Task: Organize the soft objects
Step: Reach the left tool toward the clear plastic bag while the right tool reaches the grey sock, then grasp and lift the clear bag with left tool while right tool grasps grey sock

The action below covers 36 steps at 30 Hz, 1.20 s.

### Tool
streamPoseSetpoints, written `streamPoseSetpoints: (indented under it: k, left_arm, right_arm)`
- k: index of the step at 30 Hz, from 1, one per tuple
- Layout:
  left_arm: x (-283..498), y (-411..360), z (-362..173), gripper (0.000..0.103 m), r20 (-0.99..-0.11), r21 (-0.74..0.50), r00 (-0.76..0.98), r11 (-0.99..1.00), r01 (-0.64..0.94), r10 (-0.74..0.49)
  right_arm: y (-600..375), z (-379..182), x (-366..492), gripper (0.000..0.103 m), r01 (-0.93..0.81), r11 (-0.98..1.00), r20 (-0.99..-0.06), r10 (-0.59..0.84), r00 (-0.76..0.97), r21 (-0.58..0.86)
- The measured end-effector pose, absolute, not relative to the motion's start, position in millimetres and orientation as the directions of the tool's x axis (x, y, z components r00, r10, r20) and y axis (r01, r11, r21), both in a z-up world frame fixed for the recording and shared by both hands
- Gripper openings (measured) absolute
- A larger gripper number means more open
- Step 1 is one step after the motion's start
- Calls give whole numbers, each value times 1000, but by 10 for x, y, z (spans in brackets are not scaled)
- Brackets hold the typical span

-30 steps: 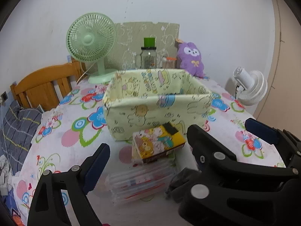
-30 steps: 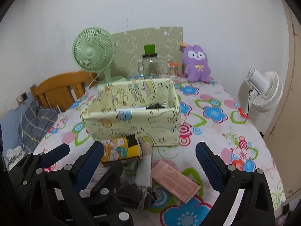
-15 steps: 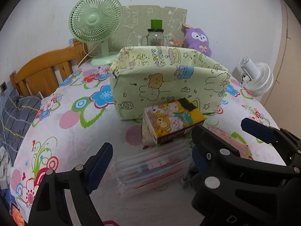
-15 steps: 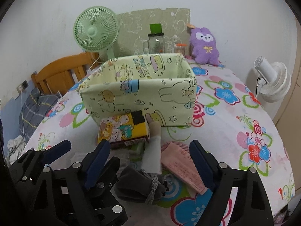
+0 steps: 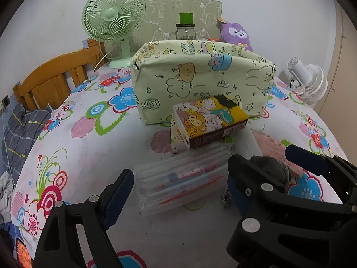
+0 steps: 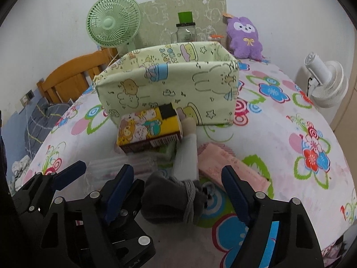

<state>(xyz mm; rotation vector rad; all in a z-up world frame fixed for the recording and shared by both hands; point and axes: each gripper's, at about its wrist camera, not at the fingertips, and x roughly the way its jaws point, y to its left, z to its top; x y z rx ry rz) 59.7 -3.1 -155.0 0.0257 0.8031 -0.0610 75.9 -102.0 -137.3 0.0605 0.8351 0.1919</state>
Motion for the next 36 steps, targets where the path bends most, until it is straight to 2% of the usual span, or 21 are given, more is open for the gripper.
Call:
streamPoseSetpoints:
  k: [5,7,17,26,28,36]
  left_arm:
    - [598,-34,-1579,88,-729,-10,682,997,71,-56]
    - [600,-50,-1586,87,-727,16,686,998,61,-31]
    - [657,-63,-1500,87,-710,38,704,995,94,-40]
    - [754,-68,-1554,86,-707,44,704,988,146,-73]
    - [757,-67,-1565,84,-712,40,697,987,156,-81]
    - [659,-119,-1598,60,-736,43,670,981,188,-97]
  right_arm:
    - [-1042,-1416,755,71,-152,971,-737,240,632,186]
    - [-1022,-1404,740,60,-143,976,-738,216,639,162]
    - [-1026,-1290,714,56,-129,983,-714,183,676,130]
    - [-1045,-1328,796,56,-110,986,-729,167,664,126]
    - [-1044,-1342,802,56,-108,986,-733,167,660,128]
    - [-1068,-1369,785,56,-104,984,-738,176,652,143]
